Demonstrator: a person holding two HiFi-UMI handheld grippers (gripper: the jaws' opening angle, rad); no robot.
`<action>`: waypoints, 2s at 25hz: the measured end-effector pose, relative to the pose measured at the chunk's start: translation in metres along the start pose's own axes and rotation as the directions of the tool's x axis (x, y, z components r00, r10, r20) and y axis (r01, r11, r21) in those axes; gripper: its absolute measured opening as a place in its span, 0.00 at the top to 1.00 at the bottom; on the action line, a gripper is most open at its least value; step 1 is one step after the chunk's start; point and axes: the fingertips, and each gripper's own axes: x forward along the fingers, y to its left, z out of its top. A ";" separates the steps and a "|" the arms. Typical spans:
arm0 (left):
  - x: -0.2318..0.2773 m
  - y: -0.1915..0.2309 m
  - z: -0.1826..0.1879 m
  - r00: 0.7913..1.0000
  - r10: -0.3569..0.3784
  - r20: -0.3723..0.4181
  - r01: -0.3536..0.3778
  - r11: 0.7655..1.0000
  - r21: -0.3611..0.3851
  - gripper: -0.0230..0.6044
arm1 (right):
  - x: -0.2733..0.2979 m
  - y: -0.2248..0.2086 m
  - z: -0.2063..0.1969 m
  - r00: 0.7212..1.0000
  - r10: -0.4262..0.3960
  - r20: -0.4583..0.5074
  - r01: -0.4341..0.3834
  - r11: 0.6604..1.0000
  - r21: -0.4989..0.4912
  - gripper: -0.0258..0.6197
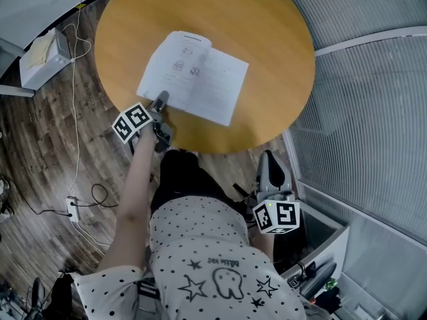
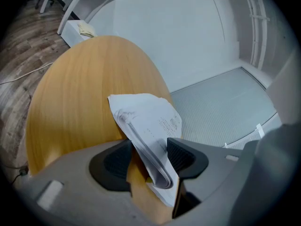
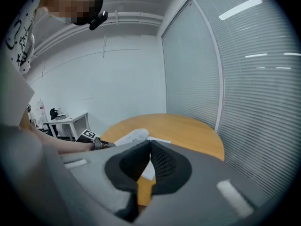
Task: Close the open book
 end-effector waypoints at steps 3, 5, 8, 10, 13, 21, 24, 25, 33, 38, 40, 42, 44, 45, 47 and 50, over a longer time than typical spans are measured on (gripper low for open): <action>-0.001 0.001 0.005 1.000 0.016 0.009 -0.016 1.000 0.014 0.58 | -0.002 -0.003 0.000 1.000 -0.007 0.003 0.007 1.000 0.004 0.95; -0.003 0.002 0.010 0.999 0.030 0.032 -0.031 0.999 0.033 0.58 | -0.003 -0.003 -0.001 1.000 -0.009 0.003 0.009 1.000 0.007 0.95; -0.008 0.005 0.024 0.995 0.047 0.089 -0.051 0.998 0.044 0.58 | -0.003 -0.003 -0.001 1.000 -0.009 0.005 0.009 1.000 0.013 0.95; -0.008 0.007 0.029 0.994 0.054 0.099 -0.059 0.997 0.048 0.58 | -0.003 -0.003 -0.002 1.000 -0.007 0.004 0.007 1.000 0.010 0.95; -0.010 0.010 0.030 0.992 0.077 0.104 -0.085 0.993 0.078 0.63 | -0.004 -0.002 0.000 1.000 -0.006 0.001 0.006 1.000 0.004 0.95; -0.016 0.004 0.027 0.983 0.146 0.113 -0.174 0.940 0.294 0.86 | -0.008 -0.013 0.002 1.000 -0.004 0.012 0.004 1.000 -0.003 0.95; -0.020 -0.001 0.027 0.979 0.155 0.131 -0.191 0.918 0.347 0.89 | -0.009 -0.012 0.004 1.000 -0.003 0.018 0.003 1.000 -0.006 0.95; -0.021 -0.001 0.027 0.979 0.155 0.135 -0.193 0.918 0.347 0.89 | -0.009 -0.011 0.004 1.000 -0.004 0.019 0.004 1.000 -0.007 0.95; -0.033 -0.019 0.027 0.980 0.120 0.161 -0.175 0.903 0.393 0.91 | -0.014 -0.016 0.016 0.998 -0.019 0.053 0.020 1.000 -0.017 0.95; -0.040 -0.030 0.023 0.981 0.098 0.168 -0.164 0.880 0.446 0.91 | -0.022 -0.021 0.019 0.997 -0.045 0.069 0.046 0.999 -0.015 0.95; -0.043 -0.034 0.026 0.980 0.092 0.176 -0.167 0.862 0.479 0.92 | -0.024 -0.022 0.020 0.995 -0.055 0.078 0.057 0.998 -0.012 0.95; -0.045 -0.041 0.030 0.978 0.085 0.189 -0.172 0.843 0.510 0.92 | -0.026 -0.025 0.021 0.994 -0.065 0.088 0.066 0.998 -0.005 0.95; -0.046 -0.046 0.032 0.977 0.082 0.198 -0.177 0.830 0.529 0.92 | -0.028 -0.029 0.021 0.993 -0.074 0.091 0.075 0.997 -0.001 0.95; -0.046 -0.048 0.032 0.976 0.083 0.199 -0.179 0.825 0.535 0.92 | -0.028 -0.031 0.022 0.993 -0.078 0.092 0.079 0.997 0.000 0.95; -0.046 -0.050 0.030 0.977 0.082 0.195 -0.178 0.818 0.547 0.92 | -0.030 -0.034 0.024 0.992 -0.085 0.096 0.085 0.996 -0.001 0.95; -0.048 -0.059 0.029 0.978 0.068 0.198 -0.173 0.798 0.578 0.92 | -0.031 -0.037 0.025 0.990 -0.089 0.107 0.089 0.996 -0.001 0.95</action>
